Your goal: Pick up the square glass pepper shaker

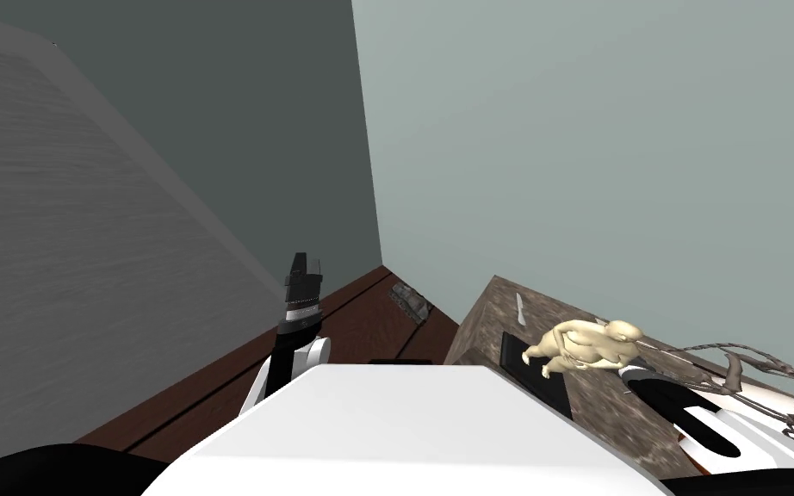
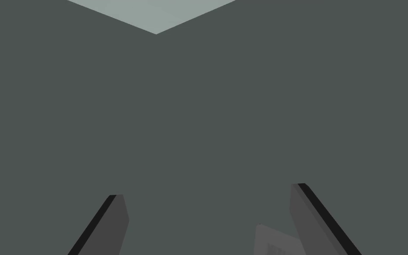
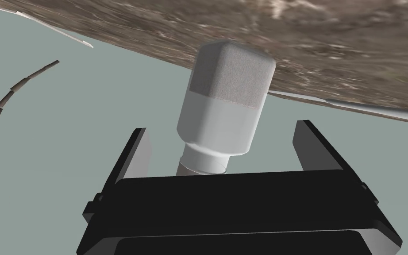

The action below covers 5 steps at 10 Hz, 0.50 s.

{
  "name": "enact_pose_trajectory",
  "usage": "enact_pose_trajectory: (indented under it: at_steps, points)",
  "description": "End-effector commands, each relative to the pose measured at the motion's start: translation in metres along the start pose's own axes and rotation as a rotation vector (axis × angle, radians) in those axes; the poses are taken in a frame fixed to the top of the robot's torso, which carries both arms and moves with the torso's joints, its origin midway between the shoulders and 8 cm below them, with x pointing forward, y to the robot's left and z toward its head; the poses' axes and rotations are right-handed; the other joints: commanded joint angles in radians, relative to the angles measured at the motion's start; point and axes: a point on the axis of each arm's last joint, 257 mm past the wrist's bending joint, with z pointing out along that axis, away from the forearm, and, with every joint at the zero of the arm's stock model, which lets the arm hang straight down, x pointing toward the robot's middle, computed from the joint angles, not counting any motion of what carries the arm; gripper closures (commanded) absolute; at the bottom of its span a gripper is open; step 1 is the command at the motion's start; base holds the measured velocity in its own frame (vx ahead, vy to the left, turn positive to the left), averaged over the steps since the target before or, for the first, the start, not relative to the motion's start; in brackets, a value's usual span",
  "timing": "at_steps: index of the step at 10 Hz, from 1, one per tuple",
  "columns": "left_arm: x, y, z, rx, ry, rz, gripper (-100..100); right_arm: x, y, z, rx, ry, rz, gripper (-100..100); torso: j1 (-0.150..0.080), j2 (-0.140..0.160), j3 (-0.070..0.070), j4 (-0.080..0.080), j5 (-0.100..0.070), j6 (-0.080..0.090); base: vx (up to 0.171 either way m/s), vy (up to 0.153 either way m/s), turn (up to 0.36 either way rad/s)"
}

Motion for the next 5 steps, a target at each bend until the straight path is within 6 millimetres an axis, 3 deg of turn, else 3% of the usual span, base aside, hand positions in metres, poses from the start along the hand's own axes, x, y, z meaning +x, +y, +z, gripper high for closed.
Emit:
enact_pose_trajectory:
  at_steps: [1,5]
  points:
    - [0.0,0.0,0.0,0.0,0.0,0.0,0,0.0,0.0,0.0,0.0,0.0,0.0,100,0.0,0.0,0.0,0.0,0.0,0.0,-0.011,0.0,-0.01]
    - [0.0,0.0,0.0,0.0,0.0,0.0,0,0.0001,0.0003,0.0,0.0,0.0,0.003,100,0.0,-0.006,-0.004,-0.002,0.001,0.0,0.0,0.0,0.0]
